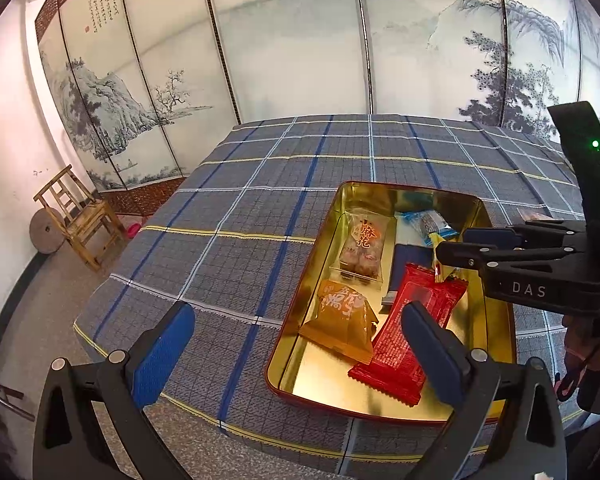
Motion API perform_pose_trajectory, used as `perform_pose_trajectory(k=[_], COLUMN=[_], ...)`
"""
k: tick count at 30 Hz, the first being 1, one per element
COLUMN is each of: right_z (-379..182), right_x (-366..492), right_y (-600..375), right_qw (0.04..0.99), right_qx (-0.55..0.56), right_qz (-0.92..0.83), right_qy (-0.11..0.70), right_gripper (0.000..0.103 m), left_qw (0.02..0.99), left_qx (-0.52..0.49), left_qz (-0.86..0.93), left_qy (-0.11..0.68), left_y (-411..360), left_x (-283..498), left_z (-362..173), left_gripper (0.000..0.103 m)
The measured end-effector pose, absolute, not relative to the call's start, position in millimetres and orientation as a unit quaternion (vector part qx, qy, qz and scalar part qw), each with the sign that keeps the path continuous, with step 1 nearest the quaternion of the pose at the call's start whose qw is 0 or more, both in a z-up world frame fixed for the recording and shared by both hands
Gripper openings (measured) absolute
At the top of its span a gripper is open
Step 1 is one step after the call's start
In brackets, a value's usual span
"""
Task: Organize snacks
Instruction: 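Lower the yellow-ended candy into the tin and open the right gripper, then grasp the white printed cake box with the left gripper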
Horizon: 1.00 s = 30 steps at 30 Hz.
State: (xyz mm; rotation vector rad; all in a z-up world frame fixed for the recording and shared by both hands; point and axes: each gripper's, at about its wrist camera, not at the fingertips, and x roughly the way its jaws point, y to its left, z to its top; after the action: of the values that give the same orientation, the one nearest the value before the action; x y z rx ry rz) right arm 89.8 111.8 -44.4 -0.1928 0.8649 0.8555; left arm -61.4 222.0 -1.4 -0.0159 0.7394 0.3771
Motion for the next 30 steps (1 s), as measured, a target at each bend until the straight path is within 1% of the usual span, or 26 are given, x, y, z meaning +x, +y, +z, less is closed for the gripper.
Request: perform_pose_trajectory(k=[9, 13, 16, 22, 30], right_z=[-28.4, -17.1, -12.5, -16.3, -38.1], right_x=[76.6, 62.8, 54.9, 59.3, 93.6], right_y=[80.5, 48.3, 10.5, -81.3, -199.9], right_qw=[0.831, 0.851, 0.870, 0.910, 0.928], right_qx=[-0.054, -0.056, -0.052, -0.060, -0.039], right_qz=[0.407, 0.393, 0.367, 0.262, 0.128], right_qy=[0.376, 0.344, 0.325, 0.315, 0.348], right_gripper=[0.043, 0.043, 0.045, 0.048, 0.055], left_qw=[0.917, 0.918, 0.919, 0.921, 0.921], left_qx=[0.005, 0.016, 0.022, 0.046, 0.081], left_qz=[0.181, 0.180, 0.176, 0.160, 0.122], left_qy=[0.356, 0.352, 0.352, 0.352, 0.361], left_y=[208.9, 200.0, 191.8, 164.5, 116.8], left_x=[-62.9, -64.1, -62.5, -56.0, -39.3], left_z=[5.4, 10.5, 13.9, 18.7, 21.3], left_gripper=[0.102, 0.102, 0.102, 0.102, 0.102])
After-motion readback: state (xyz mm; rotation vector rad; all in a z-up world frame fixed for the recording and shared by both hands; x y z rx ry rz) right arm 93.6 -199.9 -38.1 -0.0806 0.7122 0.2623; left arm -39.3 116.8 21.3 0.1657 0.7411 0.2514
